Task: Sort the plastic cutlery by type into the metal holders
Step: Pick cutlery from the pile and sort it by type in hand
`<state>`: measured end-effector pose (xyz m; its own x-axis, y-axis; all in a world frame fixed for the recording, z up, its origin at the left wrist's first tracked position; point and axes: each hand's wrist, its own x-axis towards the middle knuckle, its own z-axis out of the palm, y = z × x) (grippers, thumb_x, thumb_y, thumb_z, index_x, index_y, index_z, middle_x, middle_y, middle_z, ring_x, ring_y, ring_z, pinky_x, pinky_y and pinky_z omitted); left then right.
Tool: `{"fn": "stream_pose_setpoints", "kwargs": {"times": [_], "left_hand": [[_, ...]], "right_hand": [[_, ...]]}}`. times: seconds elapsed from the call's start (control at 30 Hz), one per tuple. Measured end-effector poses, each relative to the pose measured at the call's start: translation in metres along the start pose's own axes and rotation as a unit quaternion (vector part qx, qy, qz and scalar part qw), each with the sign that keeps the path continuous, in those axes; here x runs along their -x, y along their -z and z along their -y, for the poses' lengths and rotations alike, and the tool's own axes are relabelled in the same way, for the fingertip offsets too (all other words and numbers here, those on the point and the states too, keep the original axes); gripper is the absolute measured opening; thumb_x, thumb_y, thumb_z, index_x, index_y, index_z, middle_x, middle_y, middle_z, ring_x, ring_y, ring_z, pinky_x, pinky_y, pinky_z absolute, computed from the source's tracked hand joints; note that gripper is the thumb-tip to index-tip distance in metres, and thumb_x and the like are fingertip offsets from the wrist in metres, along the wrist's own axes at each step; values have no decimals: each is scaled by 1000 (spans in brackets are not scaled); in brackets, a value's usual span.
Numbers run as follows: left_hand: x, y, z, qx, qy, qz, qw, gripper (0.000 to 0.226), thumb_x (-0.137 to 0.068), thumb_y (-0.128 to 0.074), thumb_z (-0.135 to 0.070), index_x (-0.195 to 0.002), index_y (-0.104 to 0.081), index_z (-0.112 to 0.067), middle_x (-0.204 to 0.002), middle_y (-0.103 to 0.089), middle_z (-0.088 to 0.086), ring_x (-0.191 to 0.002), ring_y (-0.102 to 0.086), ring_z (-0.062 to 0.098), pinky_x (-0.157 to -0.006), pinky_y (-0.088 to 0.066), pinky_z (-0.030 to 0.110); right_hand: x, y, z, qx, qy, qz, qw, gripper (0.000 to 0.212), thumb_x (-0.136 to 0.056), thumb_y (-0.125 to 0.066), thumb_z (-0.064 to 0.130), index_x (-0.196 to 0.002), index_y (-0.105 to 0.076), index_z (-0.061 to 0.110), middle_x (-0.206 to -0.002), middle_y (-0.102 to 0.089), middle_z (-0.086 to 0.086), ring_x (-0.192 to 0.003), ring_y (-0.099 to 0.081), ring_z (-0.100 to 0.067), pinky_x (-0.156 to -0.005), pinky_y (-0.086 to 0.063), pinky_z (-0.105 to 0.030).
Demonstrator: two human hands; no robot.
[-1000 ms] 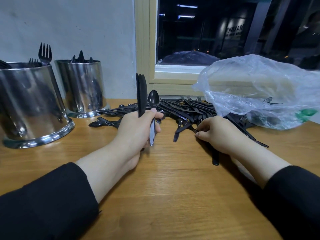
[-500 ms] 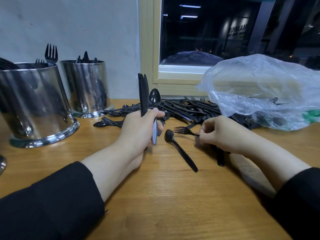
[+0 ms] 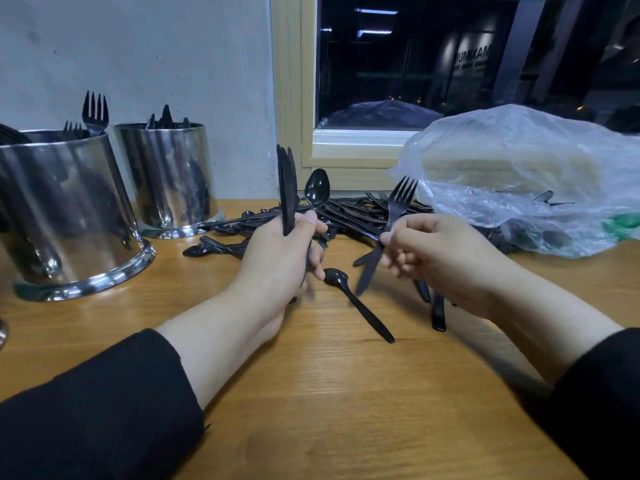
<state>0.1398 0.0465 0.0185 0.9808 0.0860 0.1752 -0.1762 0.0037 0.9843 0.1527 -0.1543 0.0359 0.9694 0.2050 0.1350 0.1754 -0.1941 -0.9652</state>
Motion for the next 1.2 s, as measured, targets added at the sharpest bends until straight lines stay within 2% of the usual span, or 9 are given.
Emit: {"fn": "stream_pose_setpoints", "kwargs": {"times": [0.17, 0.37, 0.53, 0.6, 0.63, 0.73, 0.87, 1.03, 1.2], "left_hand": [[3, -5, 1, -43, -31, 25, 998, 26, -107, -48, -33, -102, -65, -14, -72, -68, 8, -54, -59, 20, -38, -34, 12], [2, -6, 7, -99, -65, 18, 993, 26, -106, -51, -34, -95, -68, -18, -72, -72, 10, -53, -59, 17, -44, -41, 16], [6, -12, 8, -87, -51, 56, 993, 23, -103, -58, -29, -83, -62, -20, -60, -54, -1, -45, -41, 10, -39, -31, 16], [4, -12, 8, -66, -41, 55, 995, 28, -102, -60, -27, -74, -59, -21, -58, -45, -1, -42, -34, 9, -37, -27, 17], [4, -11, 8, -57, -38, 51, 996, 30, -101, -62, -27, -72, -58, -20, -59, -42, 0, -41, -31, 9, -37, -25, 18], [3, -9, 6, -62, -36, 45, 996, 32, -100, -63, -28, -70, -56, -17, -56, -39, 0, -42, -30, 10, -39, -25, 19], [5, -11, 4, -83, -49, 46, 994, 28, -102, -60, -30, -80, -58, -13, -56, -52, -5, -44, -36, 12, -39, -28, 17], [9, -14, 2, -89, -59, 52, 993, 24, -103, -57, -29, -90, -62, -9, -57, -59, -5, -43, -36, 11, -38, -29, 17], [13, -18, 3, -98, -56, 51, 992, 22, -103, -59, -30, -88, -62, -12, -64, -63, -3, -45, -38, 10, -38, -30, 17]], "right_hand": [[2, -21, -3, -67, 3, 20, 998, 7, -96, -62, 6, -92, -64, 0, -78, -71, -17, -64, -61, -17, -59, -51, -22], [3, -28, -4, -126, 3, 9, 992, 10, -97, -60, 5, -88, -63, 2, -79, -71, -15, -68, -62, -17, -64, -51, -24], [6, -31, -5, -123, 6, 9, 992, 10, -96, -63, 7, -89, -65, 0, -80, -70, -15, -68, -58, -17, -64, -49, -25], [6, -23, -1, -36, 22, 5, 999, 19, -97, -65, 14, -87, -67, -1, -77, -71, -10, -61, -55, -15, -58, -47, -25], [6, -15, 2, 68, 39, -4, 997, 24, -97, -65, 22, -85, -69, 1, -72, -71, -3, -56, -55, -15, -55, -48, -26], [7, 22, 8, 323, 66, -66, 942, 31, -97, -62, 43, -81, -70, 18, -66, -70, 4, -49, -59, -18, -48, -51, -35], [8, 87, -4, 415, 46, -166, 893, 30, -96, -64, 40, -76, -68, 17, -69, -67, -4, -65, -62, -20, -60, -45, -32], [21, 135, -22, 529, -69, -106, 839, 22, -91, -69, 44, -83, -70, 23, -77, -69, 3, -69, -62, -12, -61, -48, -30], [26, 128, -21, 543, -87, -59, 833, 11, -89, -74, 37, -92, -74, 26, -86, -70, 8, -77, -64, -9, -70, -53, -31]]}}
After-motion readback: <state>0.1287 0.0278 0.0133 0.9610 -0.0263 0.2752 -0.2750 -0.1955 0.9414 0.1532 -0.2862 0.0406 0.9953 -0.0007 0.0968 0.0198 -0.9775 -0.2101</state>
